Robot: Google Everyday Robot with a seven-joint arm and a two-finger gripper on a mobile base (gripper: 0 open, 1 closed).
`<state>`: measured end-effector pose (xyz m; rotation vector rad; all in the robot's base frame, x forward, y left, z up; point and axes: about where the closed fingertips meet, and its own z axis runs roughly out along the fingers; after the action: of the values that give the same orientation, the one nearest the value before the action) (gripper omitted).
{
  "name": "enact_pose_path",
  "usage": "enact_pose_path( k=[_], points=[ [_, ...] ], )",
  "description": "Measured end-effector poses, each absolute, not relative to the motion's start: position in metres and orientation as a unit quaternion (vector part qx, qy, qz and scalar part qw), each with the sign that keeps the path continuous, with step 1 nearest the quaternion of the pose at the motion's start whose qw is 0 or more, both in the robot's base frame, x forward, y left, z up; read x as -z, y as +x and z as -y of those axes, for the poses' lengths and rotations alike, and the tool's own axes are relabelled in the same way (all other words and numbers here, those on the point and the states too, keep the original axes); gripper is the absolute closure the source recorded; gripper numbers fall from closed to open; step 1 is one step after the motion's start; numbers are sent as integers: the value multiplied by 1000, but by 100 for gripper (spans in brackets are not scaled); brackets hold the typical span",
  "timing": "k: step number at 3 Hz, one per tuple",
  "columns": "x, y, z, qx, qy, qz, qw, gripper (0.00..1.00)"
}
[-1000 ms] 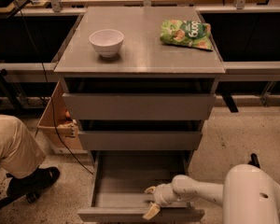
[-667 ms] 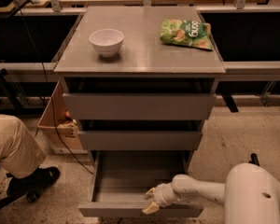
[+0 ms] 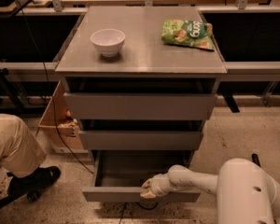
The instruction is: Close bottom drawer
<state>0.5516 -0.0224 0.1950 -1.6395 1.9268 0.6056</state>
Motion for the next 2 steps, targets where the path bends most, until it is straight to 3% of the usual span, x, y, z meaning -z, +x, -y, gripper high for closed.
enact_pose_path(
  k=[1,2],
  points=[
    [-196,561,10,-229,-618,-703,268,82],
    [-197,568,5,-229,-623,-697,271,82]
  ],
)
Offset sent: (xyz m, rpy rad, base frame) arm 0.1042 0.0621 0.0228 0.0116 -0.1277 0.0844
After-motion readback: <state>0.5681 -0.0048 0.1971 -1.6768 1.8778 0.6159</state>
